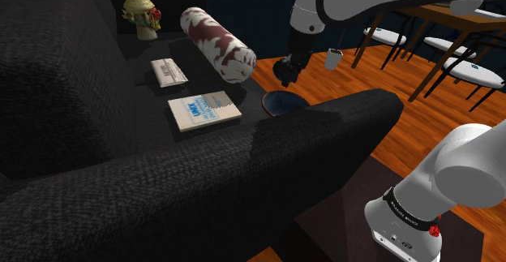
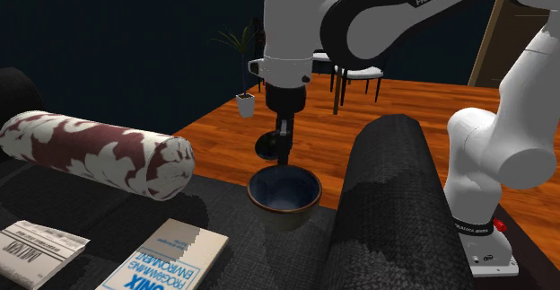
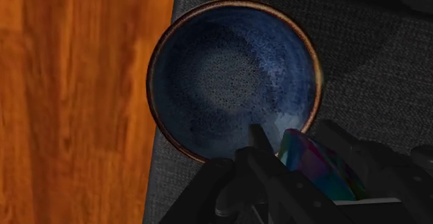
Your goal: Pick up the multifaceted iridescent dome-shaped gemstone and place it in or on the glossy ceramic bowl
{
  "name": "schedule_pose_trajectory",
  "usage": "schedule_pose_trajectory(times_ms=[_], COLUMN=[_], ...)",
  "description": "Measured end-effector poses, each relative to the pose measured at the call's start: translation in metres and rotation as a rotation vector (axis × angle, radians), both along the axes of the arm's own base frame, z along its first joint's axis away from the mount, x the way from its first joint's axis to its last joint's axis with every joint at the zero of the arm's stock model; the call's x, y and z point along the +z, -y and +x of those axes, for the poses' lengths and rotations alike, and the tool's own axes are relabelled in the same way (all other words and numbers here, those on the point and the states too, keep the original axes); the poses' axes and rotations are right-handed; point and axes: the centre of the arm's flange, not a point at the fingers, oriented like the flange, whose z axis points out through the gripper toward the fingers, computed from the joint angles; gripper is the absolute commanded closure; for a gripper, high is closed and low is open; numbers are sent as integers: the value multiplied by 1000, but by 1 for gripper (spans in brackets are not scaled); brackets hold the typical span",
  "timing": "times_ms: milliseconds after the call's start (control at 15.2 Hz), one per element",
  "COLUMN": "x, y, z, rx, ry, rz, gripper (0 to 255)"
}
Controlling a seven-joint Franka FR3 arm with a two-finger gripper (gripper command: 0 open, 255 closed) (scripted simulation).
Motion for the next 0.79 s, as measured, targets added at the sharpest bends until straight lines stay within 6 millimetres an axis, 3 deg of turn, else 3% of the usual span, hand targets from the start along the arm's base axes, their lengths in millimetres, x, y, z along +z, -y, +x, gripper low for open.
schedule_pose_trajectory(times_ms=[132,264,792], x=[2,-5,-45], y=[25,35,38], z=[-15,-22,-24], rx=[0,1,1], ry=[0,0,-1], rz=[0,1,1], gripper=[255,255,255])
